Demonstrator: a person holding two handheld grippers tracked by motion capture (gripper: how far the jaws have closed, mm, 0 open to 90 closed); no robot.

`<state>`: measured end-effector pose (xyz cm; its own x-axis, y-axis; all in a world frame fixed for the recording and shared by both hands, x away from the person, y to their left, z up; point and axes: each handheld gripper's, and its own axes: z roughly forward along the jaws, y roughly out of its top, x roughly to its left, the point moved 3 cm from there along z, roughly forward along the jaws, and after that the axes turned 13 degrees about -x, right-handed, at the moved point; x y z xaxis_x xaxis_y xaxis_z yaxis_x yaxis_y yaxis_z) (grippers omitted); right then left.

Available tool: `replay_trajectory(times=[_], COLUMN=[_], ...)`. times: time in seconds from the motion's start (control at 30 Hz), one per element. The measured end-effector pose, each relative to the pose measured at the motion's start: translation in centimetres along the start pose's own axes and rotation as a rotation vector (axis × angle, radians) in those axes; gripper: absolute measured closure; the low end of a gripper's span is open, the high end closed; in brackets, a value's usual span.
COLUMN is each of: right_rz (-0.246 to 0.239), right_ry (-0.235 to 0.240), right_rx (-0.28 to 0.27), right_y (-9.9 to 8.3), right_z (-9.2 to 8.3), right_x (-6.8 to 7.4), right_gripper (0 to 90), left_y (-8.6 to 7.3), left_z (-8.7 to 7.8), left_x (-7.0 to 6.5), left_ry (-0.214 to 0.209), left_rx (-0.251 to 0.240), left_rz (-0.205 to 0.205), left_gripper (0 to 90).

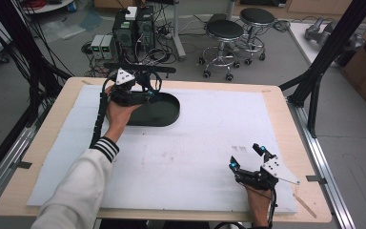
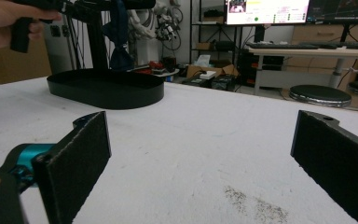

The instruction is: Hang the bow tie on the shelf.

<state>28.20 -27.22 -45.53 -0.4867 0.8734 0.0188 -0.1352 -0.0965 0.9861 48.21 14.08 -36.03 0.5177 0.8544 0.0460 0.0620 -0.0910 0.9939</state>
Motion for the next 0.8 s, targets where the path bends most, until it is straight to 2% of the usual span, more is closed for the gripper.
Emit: replay_trajectory(times=[0.2, 0.27, 0.4, 0.47, 0.57, 0.67, 0.8], right_rz=[-0.015, -0.009, -0.009, -0.014, -0.014, -0.011, -0.015], right_ry=[0.001, -0.001, -0.004, -0.004, -0.007, -0.011, -0.020], right_rx=[-0.011, -0.009, -0.008, -0.007, -0.008, -0.004, 0.000], right_y=[0.0, 0.0, 0.0, 0.0, 0.0, 0.0, 0.0], right_z=[-0.1, -0.1, -0.1, -0.1, 0.0, 0.0, 0.0], right_x=[0.1, 0.1, 0.1, 0.1, 0.1, 0.1, 0.1], right_gripper=[3.7, 3.7, 3.7, 3.7, 3.7, 3.7, 3.7], left_y=[-0.4, -0.7, -1.8, -2.6, -3.9, -5.4, -8.0], left_z=[-4.2, -6.2, -10.0, -11.8, -14.6, -17.2, -19.5], left_x=[-0.4, -0.5, -0.6, -0.5, -0.2, 0.5, 1.5], left_ry=[-0.033, -0.046, -0.068, -0.092, -0.113, -0.110, -0.077], left_rx=[-0.017, -0.007, -0.022, -0.030, -0.068, -0.121, -0.144], left_rz=[0.028, 0.040, 0.068, 0.071, 0.077, 0.063, 0.047], left_gripper=[20.0, 17.8, 17.6, 17.5, 17.4, 17.4, 16.3])
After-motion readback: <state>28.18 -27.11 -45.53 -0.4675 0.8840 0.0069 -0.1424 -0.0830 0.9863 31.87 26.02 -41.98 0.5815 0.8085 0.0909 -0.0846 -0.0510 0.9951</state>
